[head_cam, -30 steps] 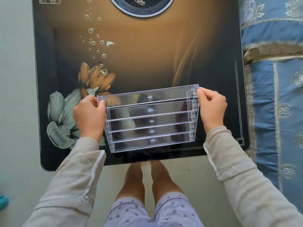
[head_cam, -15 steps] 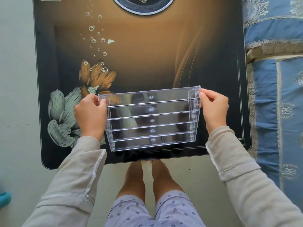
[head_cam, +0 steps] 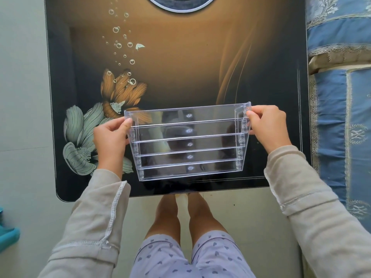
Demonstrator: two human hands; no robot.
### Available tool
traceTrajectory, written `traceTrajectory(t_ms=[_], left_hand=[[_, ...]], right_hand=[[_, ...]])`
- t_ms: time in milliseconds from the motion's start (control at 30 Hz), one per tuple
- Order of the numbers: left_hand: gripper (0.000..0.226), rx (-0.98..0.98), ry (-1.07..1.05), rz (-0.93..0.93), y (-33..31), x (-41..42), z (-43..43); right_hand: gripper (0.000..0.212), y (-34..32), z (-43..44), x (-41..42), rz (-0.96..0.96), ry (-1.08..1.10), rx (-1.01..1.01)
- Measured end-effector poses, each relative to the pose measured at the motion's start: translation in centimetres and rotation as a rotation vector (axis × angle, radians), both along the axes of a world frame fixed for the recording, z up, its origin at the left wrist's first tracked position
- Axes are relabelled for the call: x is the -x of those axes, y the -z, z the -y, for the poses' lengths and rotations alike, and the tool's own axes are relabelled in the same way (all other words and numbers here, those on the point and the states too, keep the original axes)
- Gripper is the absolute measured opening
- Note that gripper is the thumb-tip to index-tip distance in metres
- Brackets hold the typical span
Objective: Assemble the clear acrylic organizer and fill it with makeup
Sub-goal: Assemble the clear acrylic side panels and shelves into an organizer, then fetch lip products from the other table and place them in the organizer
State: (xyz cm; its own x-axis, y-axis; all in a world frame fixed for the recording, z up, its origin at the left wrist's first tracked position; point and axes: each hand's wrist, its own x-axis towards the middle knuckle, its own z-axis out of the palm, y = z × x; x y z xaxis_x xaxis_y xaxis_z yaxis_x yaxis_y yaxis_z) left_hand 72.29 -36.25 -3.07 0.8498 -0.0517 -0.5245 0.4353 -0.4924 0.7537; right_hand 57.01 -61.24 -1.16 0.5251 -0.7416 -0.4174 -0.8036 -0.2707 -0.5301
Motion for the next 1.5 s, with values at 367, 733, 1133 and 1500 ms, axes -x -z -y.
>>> traceTrajectory(t_ms=[367, 733, 1133, 1500], left_hand=[[0.032, 0.065, 0.019, -0.192, -1.3, -1.4, -0.5], [0.024, -0.092, 0.196, -0.23, -1.7, 1.9, -4.7], [0.019, -0.482, 0.585, -0.557, -2.0, 13.9, -17.4], [0.023, -0.327, 0.153, -0.362, -4.0, 12.4, -18.6]], right_hand=[[0.022, -0.2, 0.3, -0.6, -0.087, 0.024, -0.01], [0.029, -1.2, -3.6, 6.1, -0.18, 0.058, -0.112], [0.028, -0.7, -15.8, 19.1, -0.481, 0.099, -0.47], [0.02, -1.0, -12.9, 14.9, -0.518, -0.094, -0.476]])
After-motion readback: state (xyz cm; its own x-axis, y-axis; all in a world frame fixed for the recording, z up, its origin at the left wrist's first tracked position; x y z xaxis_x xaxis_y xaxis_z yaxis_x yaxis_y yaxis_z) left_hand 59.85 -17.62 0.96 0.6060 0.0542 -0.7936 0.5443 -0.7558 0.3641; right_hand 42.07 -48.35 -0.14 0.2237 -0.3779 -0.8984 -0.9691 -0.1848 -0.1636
